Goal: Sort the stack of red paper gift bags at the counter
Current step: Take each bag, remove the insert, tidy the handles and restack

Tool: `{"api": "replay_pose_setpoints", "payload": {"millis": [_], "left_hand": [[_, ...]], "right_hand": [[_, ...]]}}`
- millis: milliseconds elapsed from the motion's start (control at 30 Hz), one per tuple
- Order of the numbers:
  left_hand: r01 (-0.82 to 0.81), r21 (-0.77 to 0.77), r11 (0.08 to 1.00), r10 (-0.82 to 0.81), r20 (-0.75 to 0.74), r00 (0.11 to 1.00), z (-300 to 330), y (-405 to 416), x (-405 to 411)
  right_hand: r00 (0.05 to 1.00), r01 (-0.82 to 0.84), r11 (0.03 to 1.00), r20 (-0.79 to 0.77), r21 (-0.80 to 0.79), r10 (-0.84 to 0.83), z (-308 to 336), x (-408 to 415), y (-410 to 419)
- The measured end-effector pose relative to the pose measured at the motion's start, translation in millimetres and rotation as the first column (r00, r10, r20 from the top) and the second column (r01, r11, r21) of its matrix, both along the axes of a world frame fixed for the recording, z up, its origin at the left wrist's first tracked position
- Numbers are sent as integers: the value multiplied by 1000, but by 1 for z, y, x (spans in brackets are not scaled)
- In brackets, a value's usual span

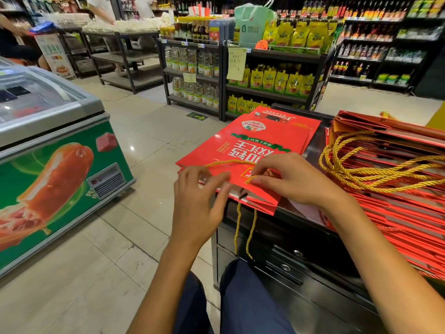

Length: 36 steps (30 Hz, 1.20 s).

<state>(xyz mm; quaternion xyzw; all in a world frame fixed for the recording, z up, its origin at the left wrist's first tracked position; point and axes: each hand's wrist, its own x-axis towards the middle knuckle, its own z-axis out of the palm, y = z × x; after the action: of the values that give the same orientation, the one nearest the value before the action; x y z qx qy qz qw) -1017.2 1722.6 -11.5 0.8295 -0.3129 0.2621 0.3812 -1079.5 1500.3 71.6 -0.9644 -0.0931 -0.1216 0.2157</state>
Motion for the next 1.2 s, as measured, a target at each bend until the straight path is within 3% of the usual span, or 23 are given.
{"api": "replay_pose_setpoints", "payload": {"millis": [67, 233, 333, 433, 533, 600, 700, 767, 800, 900, 1033, 1133, 1200], "left_hand": [[25, 78, 997, -28, 33, 999, -9, 1, 1], [52, 93, 994, -54, 17, 998, -20, 3, -1], [51, 70, 996, -51, 3, 999, -22, 2, 1], [44, -62, 997, -48, -61, 997, -23, 1, -5], [-89, -325, 942, 13, -230, 973, -17, -5, -19], [-218, -494, 842, -45, -466, 884, -13, -8, -26], [-344, -571, 745, -288, -741, 607, -5, -11, -23], [-362, -646, 672, -494, -756, 430, 3, -16, -22], [-368, -692, 620, -565, -720, 402, 8, -17, -22], [-361, -769, 527, -594, -637, 491, 22, -17, -20], [-250, -799, 546, -458, -535, 710, 44, -6, -4], [-54, -757, 651, -337, -352, 873, 69, 5, 8], [75, -600, 796, -227, -182, 957, 83, 10, 13]], "right_hand": [[1000, 20, 1000, 11, 20, -20, -5, 3, -1], [992, 64, 991, 102, 118, -76, -12, 5, 1], [993, 101, 983, 48, 152, -109, -17, 6, 3], [990, 141, 973, -33, 180, -138, -15, 6, 1], [979, 199, 976, -55, 90, -194, -14, 8, -3], [970, 216, 975, -102, -56, -221, -17, 12, -4], [962, 176, 965, -174, -196, -211, -27, 13, 2], [968, 162, 966, -160, -201, -195, -32, 12, 9], [971, 153, 967, -151, -203, -186, -34, 13, 11], [974, 148, 976, -149, -161, -172, -36, 14, 17], [979, 175, 959, -139, 224, -146, -19, 8, 20], [985, 167, 900, -31, 404, -169, -6, 7, 19], [982, 133, 832, 44, 539, -185, 4, 6, 18]]}}
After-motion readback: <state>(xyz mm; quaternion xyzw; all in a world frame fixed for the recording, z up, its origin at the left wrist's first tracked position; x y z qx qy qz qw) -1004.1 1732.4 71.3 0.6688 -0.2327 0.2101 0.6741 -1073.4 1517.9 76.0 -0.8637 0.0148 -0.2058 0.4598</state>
